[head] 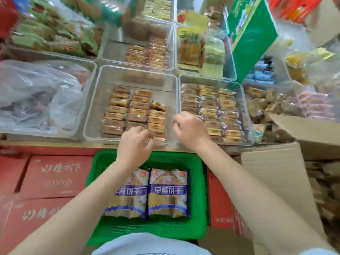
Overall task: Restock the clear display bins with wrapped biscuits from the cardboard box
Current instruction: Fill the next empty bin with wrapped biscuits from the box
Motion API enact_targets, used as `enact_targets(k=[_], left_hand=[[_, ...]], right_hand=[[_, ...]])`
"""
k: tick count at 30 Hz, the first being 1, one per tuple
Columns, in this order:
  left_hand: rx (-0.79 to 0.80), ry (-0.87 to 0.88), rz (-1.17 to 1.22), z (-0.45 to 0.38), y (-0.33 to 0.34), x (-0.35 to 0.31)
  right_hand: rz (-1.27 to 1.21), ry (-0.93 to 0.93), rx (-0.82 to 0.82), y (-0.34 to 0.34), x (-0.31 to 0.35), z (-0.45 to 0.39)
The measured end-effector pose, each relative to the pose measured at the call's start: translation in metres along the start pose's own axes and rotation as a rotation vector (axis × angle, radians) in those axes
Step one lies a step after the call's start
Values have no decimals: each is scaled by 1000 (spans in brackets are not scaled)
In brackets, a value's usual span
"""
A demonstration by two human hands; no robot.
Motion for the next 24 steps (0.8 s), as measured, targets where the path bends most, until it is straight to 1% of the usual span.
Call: enact_targets(k=[2, 4, 7, 9, 10, 11, 12, 14, 15, 17, 18, 20, 24], left_hand=[[115, -8, 143, 5, 16, -57], [211, -22, 287, 5, 38, -116], [235, 12, 461, 2, 74, -214], [197, 52, 537, 1, 100, -276], [184, 56, 563, 0, 114, -303], [180, 36, 590, 0, 129, -327], [190, -3, 616, 0, 144, -347], [215, -103, 671, -3, 170, -376], [209, -158, 705, -4, 180, -386], [150, -269, 776, -9, 192, -391], [124, -301, 800, -11, 194, -390], [97, -309, 851, -12, 192, -387], [101, -235, 903, -5, 184, -392]], right_hand=[[-193, 79, -77, -37, -38, 34], [-311, 106, -236, -78, -84, 72], [-350, 145, -451, -127, -164, 126], [-383, 190, -510, -143, -224, 155], [-393, 234, -501, -147, -255, 167], [-389, 291, -464, -147, -285, 176], [-371, 350, -388, -144, -313, 182], [-277, 428, -131, -128, -361, 187], [-217, 435, 7, -116, -381, 189], [-132, 425, 233, -94, -411, 193], [-112, 422, 297, -84, -420, 194], [-78, 405, 367, -65, -432, 188], [27, 358, 573, -19, -427, 168]])
Point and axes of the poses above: each hand's wrist, its own z-axis away from the middle knuckle, its own y-axis out of the palm, x = y × z, the point moved 4 cm from there along -z, towards the middle knuckle, and after that the axes turned 15 degrees about y, right-handed, at the moved point
